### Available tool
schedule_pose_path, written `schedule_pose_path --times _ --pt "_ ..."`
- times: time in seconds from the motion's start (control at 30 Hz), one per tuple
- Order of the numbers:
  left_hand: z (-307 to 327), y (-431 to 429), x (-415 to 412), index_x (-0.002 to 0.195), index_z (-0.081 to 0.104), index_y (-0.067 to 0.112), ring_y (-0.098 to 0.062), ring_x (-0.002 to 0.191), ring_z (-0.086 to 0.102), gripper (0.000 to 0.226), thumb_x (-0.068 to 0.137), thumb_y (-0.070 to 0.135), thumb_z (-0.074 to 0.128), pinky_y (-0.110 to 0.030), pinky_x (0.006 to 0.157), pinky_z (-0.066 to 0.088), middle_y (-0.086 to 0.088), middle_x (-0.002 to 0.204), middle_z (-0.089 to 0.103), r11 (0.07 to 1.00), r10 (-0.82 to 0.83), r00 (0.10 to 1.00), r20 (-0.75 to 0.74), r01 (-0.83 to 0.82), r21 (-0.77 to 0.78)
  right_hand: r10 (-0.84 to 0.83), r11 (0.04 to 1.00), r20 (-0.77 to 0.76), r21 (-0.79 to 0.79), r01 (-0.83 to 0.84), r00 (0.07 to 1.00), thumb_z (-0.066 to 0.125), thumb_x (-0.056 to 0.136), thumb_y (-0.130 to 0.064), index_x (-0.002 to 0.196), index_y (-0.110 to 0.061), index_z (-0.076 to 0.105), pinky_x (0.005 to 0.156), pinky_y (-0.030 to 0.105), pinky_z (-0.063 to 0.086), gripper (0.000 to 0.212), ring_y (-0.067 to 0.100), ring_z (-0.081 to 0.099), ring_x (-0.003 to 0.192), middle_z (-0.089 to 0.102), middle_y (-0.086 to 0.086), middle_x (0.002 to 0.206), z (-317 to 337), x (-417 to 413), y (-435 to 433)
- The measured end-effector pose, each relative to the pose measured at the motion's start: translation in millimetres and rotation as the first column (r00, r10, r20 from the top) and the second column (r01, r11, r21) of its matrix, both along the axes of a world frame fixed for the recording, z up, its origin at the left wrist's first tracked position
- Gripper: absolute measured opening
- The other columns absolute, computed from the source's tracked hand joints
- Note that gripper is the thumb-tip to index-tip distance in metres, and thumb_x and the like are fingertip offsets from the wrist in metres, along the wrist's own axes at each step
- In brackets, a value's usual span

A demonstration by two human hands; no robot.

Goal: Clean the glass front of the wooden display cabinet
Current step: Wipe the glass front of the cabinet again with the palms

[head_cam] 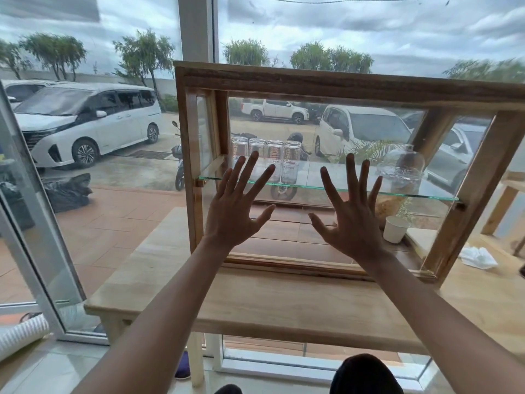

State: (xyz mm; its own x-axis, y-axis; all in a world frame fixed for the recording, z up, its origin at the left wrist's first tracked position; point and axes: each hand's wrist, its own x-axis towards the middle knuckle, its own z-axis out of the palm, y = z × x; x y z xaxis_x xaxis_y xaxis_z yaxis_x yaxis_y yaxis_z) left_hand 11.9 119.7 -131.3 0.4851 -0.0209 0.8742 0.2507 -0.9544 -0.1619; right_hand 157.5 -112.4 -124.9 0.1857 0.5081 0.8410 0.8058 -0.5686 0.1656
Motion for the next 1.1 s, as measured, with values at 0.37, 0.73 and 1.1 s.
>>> schedule_pose_path --times 0.37,0.73,1.1 --pt "5 -18 0 0.163 0.016 0.023 -0.037 0.158 -0.003 0.090 0.090 0.046 0.061 -0.058 0.126 0.013 -0.018 0.171 -0.001 0.995 -0.055 0.998 -0.022 0.053 -0.089 0.151 0.972 -0.091 0.196 -0.131 0.984 0.044 0.104 -0.028 0.165 -0.020 0.014 0.130 0.051 0.010 0.068 0.027 0.003 0.162 -0.001 0.011 0.174 5 11 -30" --pt "15 -30 22 0.163 0.013 0.030 -0.030 0.159 -0.005 0.096 0.088 0.078 0.049 -0.059 0.126 0.000 -0.010 0.172 -0.004 0.998 -0.027 1.000 -0.015 0.026 -0.057 0.057 0.987 -0.066 0.157 -0.046 0.996 0.033 0.108 -0.033 0.165 -0.016 0.007 0.131 0.038 0.002 0.066 0.027 0.001 0.162 0.000 0.004 0.175 -5 54 -61" --pt "15 -13 15 0.163 0.011 0.033 -0.026 0.159 -0.002 0.095 0.088 0.080 0.047 -0.055 0.126 0.014 -0.002 0.173 -0.002 1.000 -0.007 1.000 -0.015 0.007 -0.014 -0.054 0.995 -0.062 0.075 0.059 0.997 0.035 0.106 -0.038 0.165 -0.016 0.005 0.131 0.038 0.002 0.069 0.026 0.002 0.162 -0.002 0.002 0.175 -11 78 -105"
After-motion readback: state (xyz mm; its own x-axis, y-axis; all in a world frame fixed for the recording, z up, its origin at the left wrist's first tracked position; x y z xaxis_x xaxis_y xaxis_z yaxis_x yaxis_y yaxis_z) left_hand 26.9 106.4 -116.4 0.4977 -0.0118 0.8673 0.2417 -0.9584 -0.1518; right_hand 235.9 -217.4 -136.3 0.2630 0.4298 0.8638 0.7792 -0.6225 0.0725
